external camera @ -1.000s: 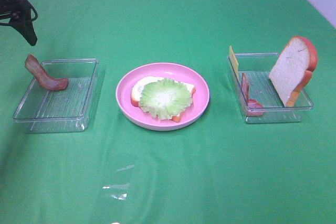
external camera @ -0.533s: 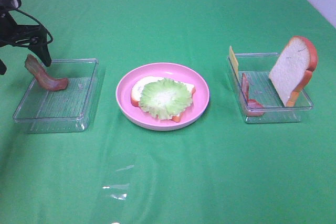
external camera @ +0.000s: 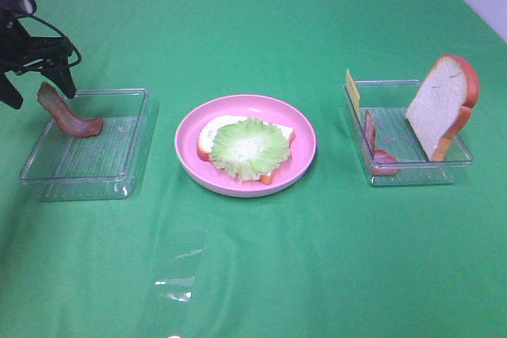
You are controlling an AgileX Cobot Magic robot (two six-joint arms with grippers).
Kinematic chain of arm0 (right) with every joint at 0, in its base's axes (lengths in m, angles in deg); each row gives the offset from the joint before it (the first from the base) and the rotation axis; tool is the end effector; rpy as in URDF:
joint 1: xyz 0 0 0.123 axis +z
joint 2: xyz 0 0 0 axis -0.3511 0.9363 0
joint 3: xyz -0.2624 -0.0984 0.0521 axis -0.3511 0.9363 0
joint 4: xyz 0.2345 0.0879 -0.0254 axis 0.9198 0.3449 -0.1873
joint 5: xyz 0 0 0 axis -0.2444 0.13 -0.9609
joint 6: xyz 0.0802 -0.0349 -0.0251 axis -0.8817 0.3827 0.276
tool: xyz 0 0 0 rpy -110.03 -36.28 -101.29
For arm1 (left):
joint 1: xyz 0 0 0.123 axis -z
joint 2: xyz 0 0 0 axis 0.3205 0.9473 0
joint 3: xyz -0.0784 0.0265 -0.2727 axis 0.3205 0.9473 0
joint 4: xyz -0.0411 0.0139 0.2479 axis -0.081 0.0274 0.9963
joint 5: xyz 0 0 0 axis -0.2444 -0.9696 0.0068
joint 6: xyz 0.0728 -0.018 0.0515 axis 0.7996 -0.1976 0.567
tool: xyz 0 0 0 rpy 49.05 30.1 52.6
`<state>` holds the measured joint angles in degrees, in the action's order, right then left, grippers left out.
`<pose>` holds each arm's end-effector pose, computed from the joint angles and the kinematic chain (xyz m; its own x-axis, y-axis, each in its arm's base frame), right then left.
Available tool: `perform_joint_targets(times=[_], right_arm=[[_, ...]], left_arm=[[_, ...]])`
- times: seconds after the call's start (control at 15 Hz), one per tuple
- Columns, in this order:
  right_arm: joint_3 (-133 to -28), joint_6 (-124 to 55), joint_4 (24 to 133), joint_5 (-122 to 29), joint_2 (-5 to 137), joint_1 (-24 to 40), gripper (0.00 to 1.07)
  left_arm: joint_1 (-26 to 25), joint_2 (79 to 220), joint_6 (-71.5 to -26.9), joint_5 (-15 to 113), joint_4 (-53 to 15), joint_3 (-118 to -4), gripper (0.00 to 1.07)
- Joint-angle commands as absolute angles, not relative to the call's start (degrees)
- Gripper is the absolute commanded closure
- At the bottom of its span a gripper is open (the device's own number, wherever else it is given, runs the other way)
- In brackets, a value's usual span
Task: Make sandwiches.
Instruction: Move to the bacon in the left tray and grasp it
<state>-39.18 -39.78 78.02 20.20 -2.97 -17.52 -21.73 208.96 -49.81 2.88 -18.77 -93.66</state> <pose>-0.0026 -0.0002 0.2616 -0.5282 -0.0189 -0.8489 -0.0482 0.9988 0.0078 0.4673 0.0059 0.1681 -0.9696 -0.1300 -0.2072 -0.0835 0.9721 -0.2190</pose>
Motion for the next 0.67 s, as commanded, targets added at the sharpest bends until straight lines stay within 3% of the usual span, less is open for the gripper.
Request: perform_joint_targets(times=[0.07,0.13,0.33,0.53,0.67], right_arm=[[-39.12,-39.26,78.02,20.08,-4.8,-17.81,0.1],[-39.12,-39.26,78.02,20.08,-4.8,-17.81,0.1],[-39.12,-39.26,78.02,20.08,-4.8,-17.81,0.1],[-39.12,-39.26,78.02,20.08,-4.8,-17.81,0.1],[-39.12,-39.26,78.02,20.08,-4.8,-17.81,0.1]], left_arm=[[-21.73,209.07,-50.04,3.74,-20.37,-93.95,0.42],[-21.73,209.07,-50.44,3.91,-20.49,-93.95,0.46],[-21.73,209.07,-50.79,4.77,-21.98,-93.95,0.78],[-21.73,209.07,-51.99,4.2,-21.81,-93.95,0.9],[-21.73,209.07,-52.28,3.97,-21.06,-93.95,1.07]])
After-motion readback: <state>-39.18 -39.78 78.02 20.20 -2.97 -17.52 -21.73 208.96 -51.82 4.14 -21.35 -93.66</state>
